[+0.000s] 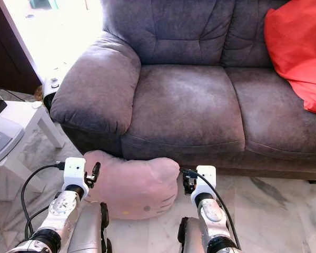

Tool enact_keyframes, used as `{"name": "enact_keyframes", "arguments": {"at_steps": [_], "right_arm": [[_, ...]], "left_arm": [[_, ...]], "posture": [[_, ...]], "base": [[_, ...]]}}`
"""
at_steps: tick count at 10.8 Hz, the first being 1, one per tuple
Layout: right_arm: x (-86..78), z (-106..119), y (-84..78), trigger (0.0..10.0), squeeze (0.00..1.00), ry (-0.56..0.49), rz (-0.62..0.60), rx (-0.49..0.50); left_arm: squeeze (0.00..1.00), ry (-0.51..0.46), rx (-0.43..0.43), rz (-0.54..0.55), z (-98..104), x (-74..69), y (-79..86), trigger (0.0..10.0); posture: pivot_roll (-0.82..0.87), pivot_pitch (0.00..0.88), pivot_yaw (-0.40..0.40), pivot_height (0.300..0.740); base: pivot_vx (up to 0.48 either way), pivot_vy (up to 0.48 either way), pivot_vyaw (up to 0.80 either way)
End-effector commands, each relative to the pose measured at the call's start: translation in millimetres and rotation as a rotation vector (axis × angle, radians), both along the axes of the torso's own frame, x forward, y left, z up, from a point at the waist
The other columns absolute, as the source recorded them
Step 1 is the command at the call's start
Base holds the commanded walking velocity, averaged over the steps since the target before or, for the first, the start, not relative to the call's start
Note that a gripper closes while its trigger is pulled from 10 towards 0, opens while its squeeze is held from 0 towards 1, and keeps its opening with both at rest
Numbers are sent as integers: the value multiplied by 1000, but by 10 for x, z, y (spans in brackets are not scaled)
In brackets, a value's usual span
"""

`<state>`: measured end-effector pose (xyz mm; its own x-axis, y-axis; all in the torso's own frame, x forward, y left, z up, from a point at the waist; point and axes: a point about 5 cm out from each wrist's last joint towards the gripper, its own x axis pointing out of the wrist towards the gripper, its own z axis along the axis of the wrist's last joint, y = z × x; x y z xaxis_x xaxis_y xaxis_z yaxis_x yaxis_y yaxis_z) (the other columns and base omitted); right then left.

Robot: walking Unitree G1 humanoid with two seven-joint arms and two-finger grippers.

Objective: Move the pillow to the sofa from floor

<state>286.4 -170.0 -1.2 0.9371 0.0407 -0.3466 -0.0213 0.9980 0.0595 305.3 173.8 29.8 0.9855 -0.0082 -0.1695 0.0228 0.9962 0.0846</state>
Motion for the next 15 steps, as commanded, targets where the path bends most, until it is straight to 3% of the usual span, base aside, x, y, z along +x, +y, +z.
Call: {"name": "enact_keyframes", "arguments": {"at_steps": [1, 7, 10, 15], "right_arm": [[-41, -54, 14, 10000, 0, 33, 2, 10], [-50, -65, 32, 10000, 0, 41, 17, 16], [-50, -64, 46, 10000, 0, 38, 27, 17], [-75, -88, 38, 10000, 0, 49, 30, 3]], "left_arm": [[0, 29, 9, 1, -43, -23, 16, 10000], [0, 33, 7, 2, -53, -29, 12, 10000], [0, 35, 7, 1, -52, -27, 11, 10000], [0, 38, 14, -2, -54, -26, 10, 10000]], "posture": [[123, 121, -36, 556], [124, 125, -39, 556], [124, 129, -40, 502], [124, 130, -38, 502]], "base": [[0, 0, 0], [0, 0, 0], [0, 0, 0], [0, 0, 0]]}}
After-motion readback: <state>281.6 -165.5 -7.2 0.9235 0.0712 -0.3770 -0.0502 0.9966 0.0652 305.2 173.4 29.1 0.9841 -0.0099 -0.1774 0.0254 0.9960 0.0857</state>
